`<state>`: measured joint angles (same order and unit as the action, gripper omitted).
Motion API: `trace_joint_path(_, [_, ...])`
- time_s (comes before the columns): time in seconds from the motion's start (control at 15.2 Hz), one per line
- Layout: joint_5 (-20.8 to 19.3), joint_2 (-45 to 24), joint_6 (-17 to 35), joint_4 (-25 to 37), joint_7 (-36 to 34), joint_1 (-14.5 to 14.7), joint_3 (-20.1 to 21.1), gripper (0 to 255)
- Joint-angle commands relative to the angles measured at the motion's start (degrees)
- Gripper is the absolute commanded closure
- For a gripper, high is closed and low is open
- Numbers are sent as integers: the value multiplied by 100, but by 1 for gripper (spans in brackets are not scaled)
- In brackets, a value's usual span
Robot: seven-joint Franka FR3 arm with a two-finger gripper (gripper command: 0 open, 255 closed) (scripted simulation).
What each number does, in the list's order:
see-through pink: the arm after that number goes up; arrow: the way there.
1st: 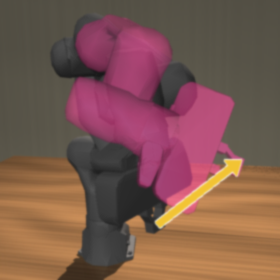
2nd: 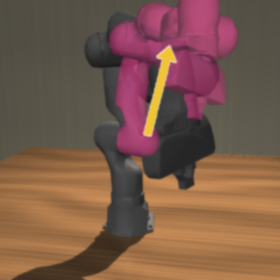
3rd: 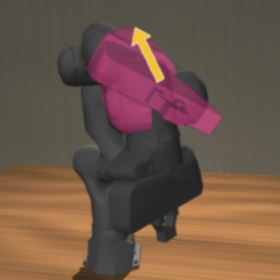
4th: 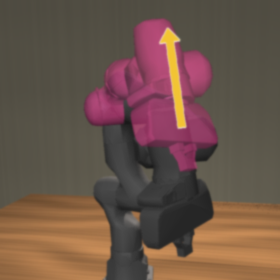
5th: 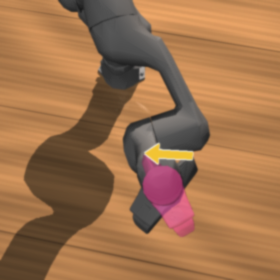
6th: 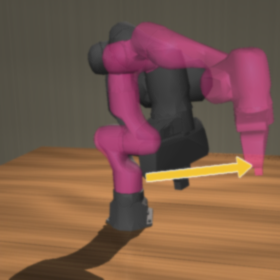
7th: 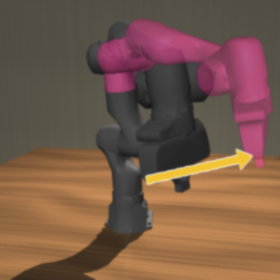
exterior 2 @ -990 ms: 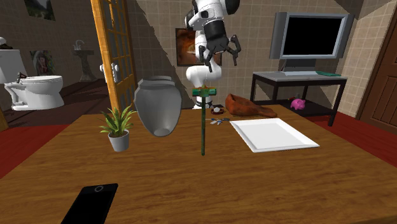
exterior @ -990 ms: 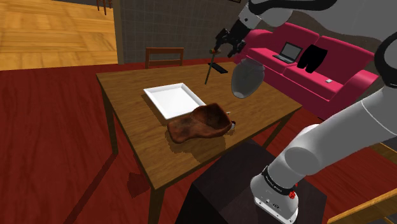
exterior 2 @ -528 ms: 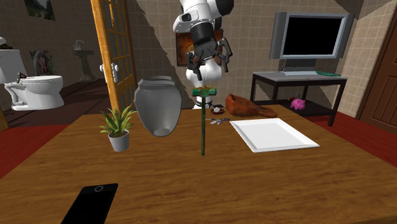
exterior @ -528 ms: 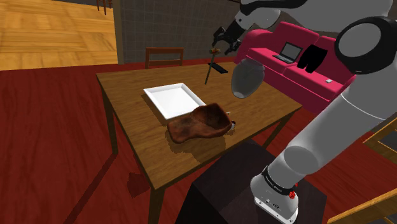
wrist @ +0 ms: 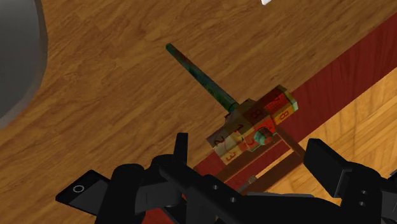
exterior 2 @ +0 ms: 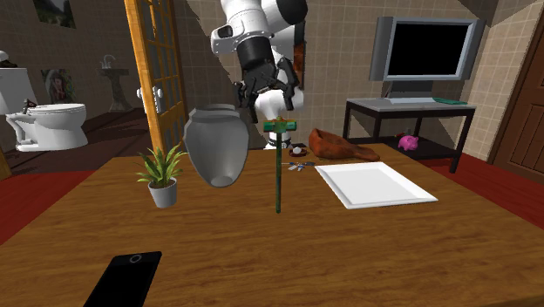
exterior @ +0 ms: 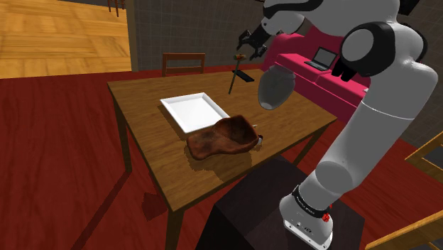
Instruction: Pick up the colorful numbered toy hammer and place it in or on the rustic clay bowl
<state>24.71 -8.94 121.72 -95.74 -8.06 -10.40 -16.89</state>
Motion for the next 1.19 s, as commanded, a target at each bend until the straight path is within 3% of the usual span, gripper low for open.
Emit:
trace_joint_path(0.0, [67, -122, 101, 21, 25, -5, 11, 0])
trace_joint_path(0.79, [163, -309, 345, -41, 81, 20, 57, 0])
trace_joint_path(0.86, [163, -309, 345, -41, 81, 20, 57, 255])
trace_joint_path(1.12, [163, -309, 345, -41, 81, 20, 57, 255])
